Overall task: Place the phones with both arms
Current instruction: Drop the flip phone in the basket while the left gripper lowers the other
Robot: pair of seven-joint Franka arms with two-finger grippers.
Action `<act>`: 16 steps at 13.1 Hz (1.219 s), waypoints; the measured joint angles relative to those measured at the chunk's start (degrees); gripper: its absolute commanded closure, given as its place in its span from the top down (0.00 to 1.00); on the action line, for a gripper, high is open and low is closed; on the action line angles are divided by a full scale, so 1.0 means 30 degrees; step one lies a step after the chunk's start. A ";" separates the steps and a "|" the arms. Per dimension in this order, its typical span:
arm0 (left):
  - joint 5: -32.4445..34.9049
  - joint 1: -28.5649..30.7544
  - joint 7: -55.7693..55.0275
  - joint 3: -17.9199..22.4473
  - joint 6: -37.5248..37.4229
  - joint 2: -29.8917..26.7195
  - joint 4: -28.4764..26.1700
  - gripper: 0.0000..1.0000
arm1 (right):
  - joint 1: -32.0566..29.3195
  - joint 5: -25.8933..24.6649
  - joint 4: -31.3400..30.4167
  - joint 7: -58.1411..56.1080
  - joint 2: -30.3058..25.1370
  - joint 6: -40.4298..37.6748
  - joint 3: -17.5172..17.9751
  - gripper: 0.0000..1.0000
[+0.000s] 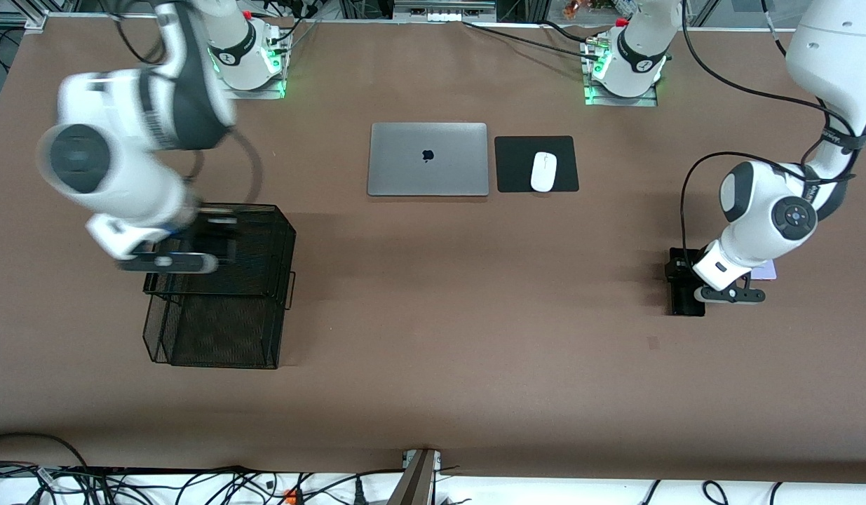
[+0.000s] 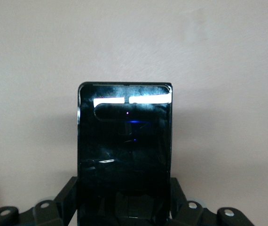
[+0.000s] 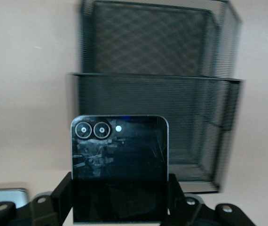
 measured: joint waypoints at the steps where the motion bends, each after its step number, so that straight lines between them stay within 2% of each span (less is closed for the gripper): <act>1: 0.0000 -0.0016 -0.0013 -0.0368 -0.1583 -0.0082 0.0880 0.10 | -0.0020 0.0007 -0.0841 -0.0997 -0.0376 0.0528 -0.0795 0.24; 3: -0.0002 -0.0071 -0.0063 -0.1142 -0.4172 -0.0146 0.2391 0.10 | -0.0069 0.0128 -0.2549 -0.2042 -0.0673 0.2440 -0.1562 0.24; 5: -0.0250 -0.0161 -0.0300 -0.1858 -0.5924 -0.0149 0.3316 0.10 | -0.0255 0.0799 -0.4221 -0.2183 -0.0316 0.4594 -0.1606 0.24; 7: -0.0852 -0.0661 -0.0356 -0.2284 -0.7700 -0.0148 0.4132 0.12 | -0.0375 0.1528 -0.4864 -0.2216 0.0612 0.5588 -0.1603 0.24; 9: -0.2354 -0.1775 -0.0372 -0.2410 -0.9386 -0.0150 0.4939 0.11 | -0.0475 0.1942 -0.4879 -0.2256 0.1447 0.5911 -0.1600 0.25; 10: -0.3175 -0.2428 -0.0377 -0.2441 -0.9742 -0.0148 0.5118 0.11 | -0.0546 0.2121 -0.4879 -0.2367 0.1788 0.6056 -0.1599 0.47; 11: -0.3701 -0.3135 -0.0383 -0.2470 -0.9856 -0.0135 0.5165 0.10 | -0.0655 0.2375 -0.4878 -0.2511 0.2087 0.6151 -0.1599 0.93; 12: -0.4076 -0.3973 -0.0434 -0.2494 -0.9861 -0.0081 0.5201 0.07 | -0.0782 0.2712 -0.4871 -0.2612 0.2319 0.6205 -0.1600 1.00; 13: -0.4281 -0.4847 -0.0568 -0.2518 -0.9860 0.0057 0.5339 0.04 | -0.0919 0.2962 -0.4845 -0.2669 0.2418 0.6223 -0.1600 1.00; 16: -0.4386 -0.7705 -0.1567 -0.2529 -0.9829 0.1136 0.6715 0.04 | -0.1098 0.3219 -0.4278 -0.2849 0.2406 0.6154 -0.1599 1.00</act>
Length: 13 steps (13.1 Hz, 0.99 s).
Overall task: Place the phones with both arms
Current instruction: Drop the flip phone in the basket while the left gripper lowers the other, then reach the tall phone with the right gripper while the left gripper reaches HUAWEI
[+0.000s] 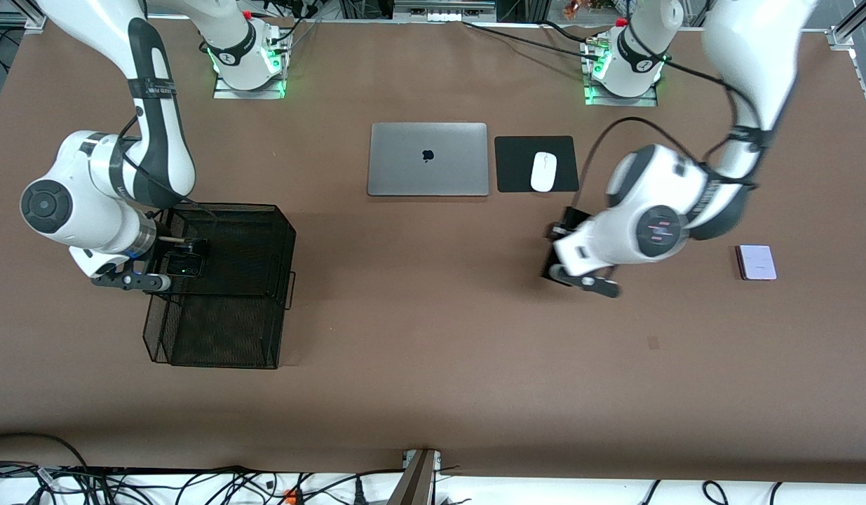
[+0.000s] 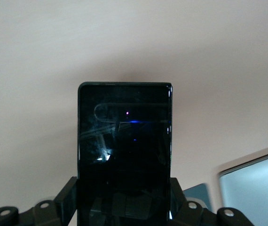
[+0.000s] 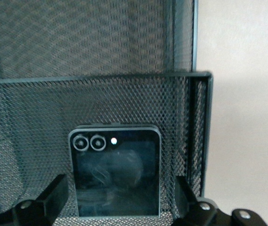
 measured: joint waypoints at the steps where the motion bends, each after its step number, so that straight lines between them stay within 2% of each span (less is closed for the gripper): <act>1: -0.0002 -0.0752 -0.0859 -0.0004 0.0002 0.0533 0.0634 0.04 | 0.0012 0.0012 0.0413 0.0000 -0.0022 -0.0288 0.0008 1.00; 3: -0.0006 -0.2129 -0.3098 0.0002 0.1028 0.1548 0.1350 0.04 | 0.0032 0.0031 0.1811 0.0000 -0.0083 -0.1878 0.0012 1.00; 6: -0.0006 -0.4150 -0.6601 0.0012 0.4907 0.2989 0.1645 0.04 | 0.0018 0.0032 0.4446 0.0000 -0.0257 -0.4779 -0.0022 1.00; 10: -0.0006 -0.6565 -1.1198 0.0057 0.9481 0.4567 0.1686 0.05 | -0.0060 -0.0090 0.6536 -0.0041 -0.0326 -0.6654 -0.0456 1.00; 11: -0.0006 -0.7079 -1.2041 0.0093 1.0525 0.4994 0.1692 0.10 | -0.0080 -0.0177 0.7015 -0.0046 -0.0330 -0.6971 -0.0487 1.00; 13: -0.0006 -0.7794 -1.2755 0.0238 1.2069 0.5785 0.1694 0.12 | -0.0080 -0.0212 0.7599 -0.0046 -0.0340 -0.7244 -0.0496 1.00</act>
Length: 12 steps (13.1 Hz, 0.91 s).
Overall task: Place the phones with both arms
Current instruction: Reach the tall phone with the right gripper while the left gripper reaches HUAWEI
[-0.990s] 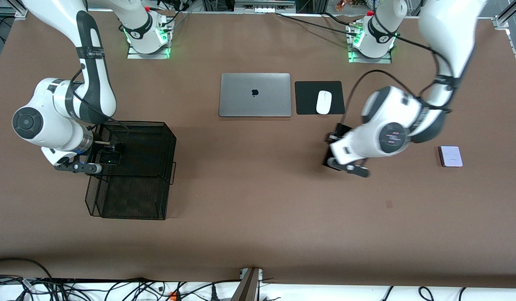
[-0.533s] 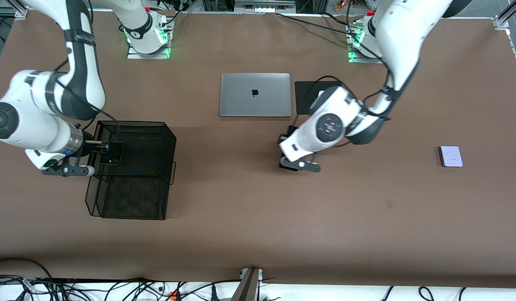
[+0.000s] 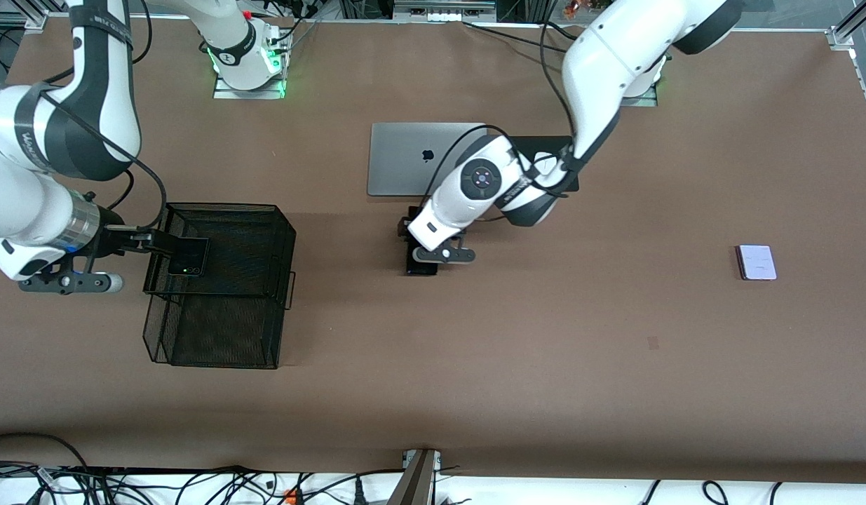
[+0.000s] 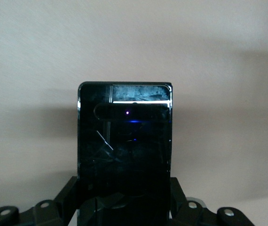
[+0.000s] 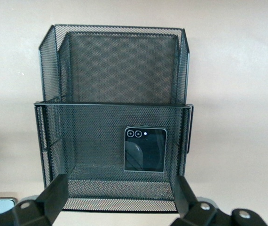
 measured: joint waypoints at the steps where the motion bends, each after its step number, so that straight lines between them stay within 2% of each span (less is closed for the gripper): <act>1: 0.0000 -0.0098 -0.0044 0.0054 0.0442 0.0286 0.0007 0.12 | 0.0001 -0.0001 0.0098 0.0000 0.0000 -0.0051 0.0000 1.00; 2: 0.0000 -0.0101 -0.0045 0.0075 0.0631 0.0484 0.0023 0.32 | 0.0000 -0.0005 0.0107 0.0000 0.0002 -0.0076 0.0000 1.00; 3: 0.0000 -0.0113 -0.0044 0.0076 0.0672 0.0593 0.0052 0.85 | 0.0000 -0.0013 0.0107 0.0000 0.0004 -0.0103 0.0000 1.00; 4: 0.0001 -0.0148 -0.0036 0.0076 0.0682 0.0648 0.0092 1.00 | 0.0000 -0.0014 0.0107 0.0000 0.0006 -0.0125 0.0000 1.00; 9: 0.0002 -0.0017 -0.0034 0.0153 0.0603 0.0554 0.0577 1.00 | 0.0013 -0.0016 0.0106 0.0000 0.0068 -0.0122 0.0036 1.00; 10: 0.0002 0.0230 -0.0032 0.0256 0.0102 0.0317 0.0747 1.00 | 0.0045 -0.0015 0.0105 0.0004 0.0075 -0.0101 0.0057 1.00; 12: 0.0023 0.1430 0.0563 0.0302 -0.2931 -0.0826 0.1137 1.00 | 0.0380 -0.0002 0.0100 0.0630 0.0113 0.0054 0.0148 1.00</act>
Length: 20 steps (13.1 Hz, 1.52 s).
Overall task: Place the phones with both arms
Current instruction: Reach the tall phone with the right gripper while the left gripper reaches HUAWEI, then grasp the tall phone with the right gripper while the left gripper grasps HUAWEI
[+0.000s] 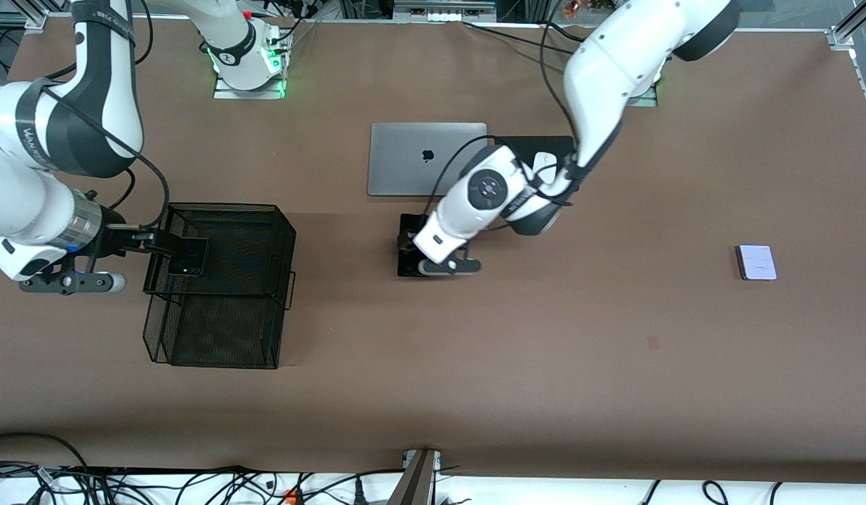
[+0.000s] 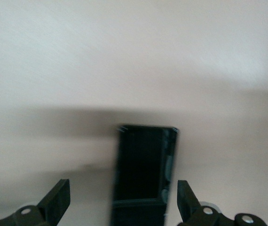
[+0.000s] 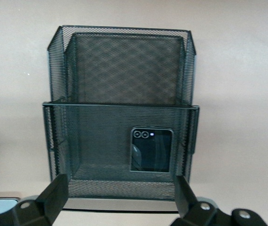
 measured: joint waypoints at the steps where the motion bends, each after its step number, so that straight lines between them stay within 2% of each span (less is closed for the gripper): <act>1: 0.0003 0.0779 0.0858 0.0001 -0.2025 -0.0838 0.0143 1.00 | 0.0305 0.0014 -0.0010 0.0626 0.0068 0.0281 0.0064 1.00; 5: 0.0007 0.4385 0.4947 0.0145 -0.9077 -0.4023 0.0228 1.00 | 0.2653 0.0588 -0.0047 0.5031 0.1027 0.1591 0.0270 1.00; 8: 0.0450 0.7767 0.6979 0.0355 -1.2373 -0.4469 0.0166 1.00 | 0.5543 0.0995 -0.0048 0.8951 0.2506 0.3042 0.0446 1.00; 11: 0.3025 1.0741 0.9846 0.0504 -1.4161 -0.4458 0.0020 1.00 | 0.8556 0.1026 -0.0031 1.2651 0.4065 0.5154 0.0813 1.00; 14: 0.4991 1.3173 1.2067 0.0520 -1.4429 -0.4466 -0.0093 1.00 | 0.9594 0.1031 -0.0019 1.5115 0.5015 0.7364 0.2913 1.00; 16: 0.5255 1.4853 1.3255 0.0502 -1.3812 -0.4520 -0.0212 1.00 | 0.9610 0.1031 -0.0022 1.5413 0.5446 0.7777 0.3904 1.00; 18: 0.5275 1.6394 1.4748 0.0457 -1.1906 -0.4870 -0.1200 1.00 | 0.9575 0.1031 -0.0072 1.5446 0.5840 0.7795 0.4116 1.00; 20: 0.5283 1.7667 1.5582 0.0438 -0.8936 -0.5592 -0.3328 1.00 | 0.9508 0.1031 -0.0190 1.5446 0.6286 0.7797 0.4118 1.00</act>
